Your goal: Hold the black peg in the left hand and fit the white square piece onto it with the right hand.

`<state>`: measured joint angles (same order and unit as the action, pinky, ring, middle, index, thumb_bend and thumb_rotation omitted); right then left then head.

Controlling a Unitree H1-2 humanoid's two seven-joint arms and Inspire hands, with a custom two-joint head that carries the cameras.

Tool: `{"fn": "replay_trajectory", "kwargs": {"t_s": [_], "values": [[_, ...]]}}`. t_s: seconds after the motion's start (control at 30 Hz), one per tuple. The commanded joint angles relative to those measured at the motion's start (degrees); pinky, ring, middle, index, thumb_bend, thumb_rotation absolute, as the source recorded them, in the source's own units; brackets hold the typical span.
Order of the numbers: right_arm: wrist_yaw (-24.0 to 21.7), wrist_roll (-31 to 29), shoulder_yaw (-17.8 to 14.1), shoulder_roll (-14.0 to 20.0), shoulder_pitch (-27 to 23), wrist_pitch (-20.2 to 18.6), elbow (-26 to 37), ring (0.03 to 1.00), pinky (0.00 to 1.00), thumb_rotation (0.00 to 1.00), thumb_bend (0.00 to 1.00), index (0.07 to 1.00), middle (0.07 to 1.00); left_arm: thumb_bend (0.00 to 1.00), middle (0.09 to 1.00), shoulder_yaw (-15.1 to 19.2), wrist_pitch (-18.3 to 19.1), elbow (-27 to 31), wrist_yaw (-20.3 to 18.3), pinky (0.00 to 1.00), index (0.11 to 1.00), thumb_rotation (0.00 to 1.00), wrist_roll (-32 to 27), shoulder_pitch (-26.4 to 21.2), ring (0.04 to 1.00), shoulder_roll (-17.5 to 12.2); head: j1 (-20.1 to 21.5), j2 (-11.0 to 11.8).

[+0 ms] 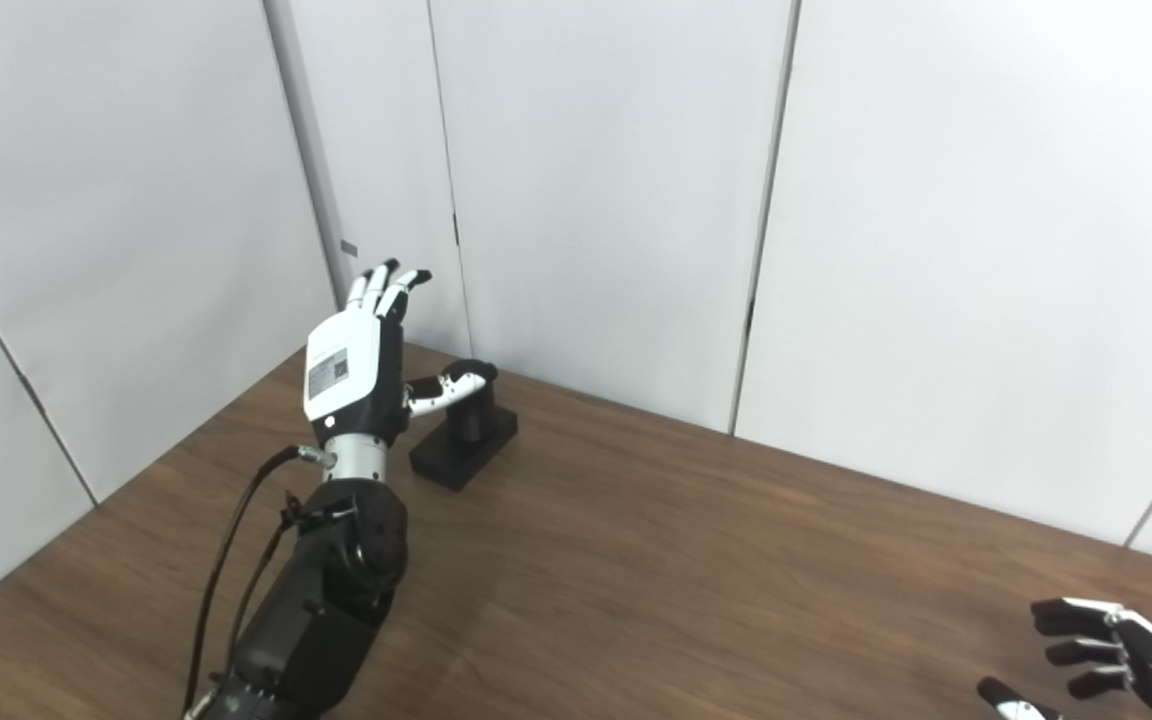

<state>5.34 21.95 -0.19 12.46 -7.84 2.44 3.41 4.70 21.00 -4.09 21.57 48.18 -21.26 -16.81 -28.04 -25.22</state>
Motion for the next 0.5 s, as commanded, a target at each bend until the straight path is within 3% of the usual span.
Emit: {"fn": "replay_trajectory", "kwargs": {"t_s": [0.0, 0.1, 0.3, 0.47], "values": [[0.56, -0.26, -0.68, 0.77, -2.21, 1.55, 1.31, 0.553, 0.42, 0.00, 0.55, 0.592, 0.610, 0.97, 0.999, -0.42, 2.84, 0.22, 1.10, 0.91, 0.868, 0.43, 2.63, -2.73, 1.000, -0.93, -0.05, -0.07], [0.58, -0.15, -0.72, 0.90, -2.30, 1.69, 1.12, 0.546, 0.42, 0.00, 0.55, 0.590, 0.605, 1.00, 1.000, -0.30, 5.73, -1.03, -0.57, 0.90, 0.875, 0.50, 5.10, -3.11, 1.000, -0.53, -0.15, -0.17], [0.56, 0.37, -0.66, 1.00, -2.30, 1.11, 1.23, 0.539, 0.42, 0.00, 0.55, 0.595, 0.604, 1.00, 1.000, 1.22, 5.91, -4.10, -4.96, 0.87, 0.868, 0.51, 9.39, -3.96, 1.000, 0.06, -0.28, -0.32], [0.60, 0.03, -0.65, 0.91, -2.23, 1.73, 1.13, 0.536, 0.42, 0.00, 0.55, 0.594, 0.604, 1.00, 1.000, 3.15, 5.92, -6.32, -11.18, 0.86, 0.863, 0.59, 14.47, -4.98, 1.000, 0.55, -0.25, -0.50]]}}
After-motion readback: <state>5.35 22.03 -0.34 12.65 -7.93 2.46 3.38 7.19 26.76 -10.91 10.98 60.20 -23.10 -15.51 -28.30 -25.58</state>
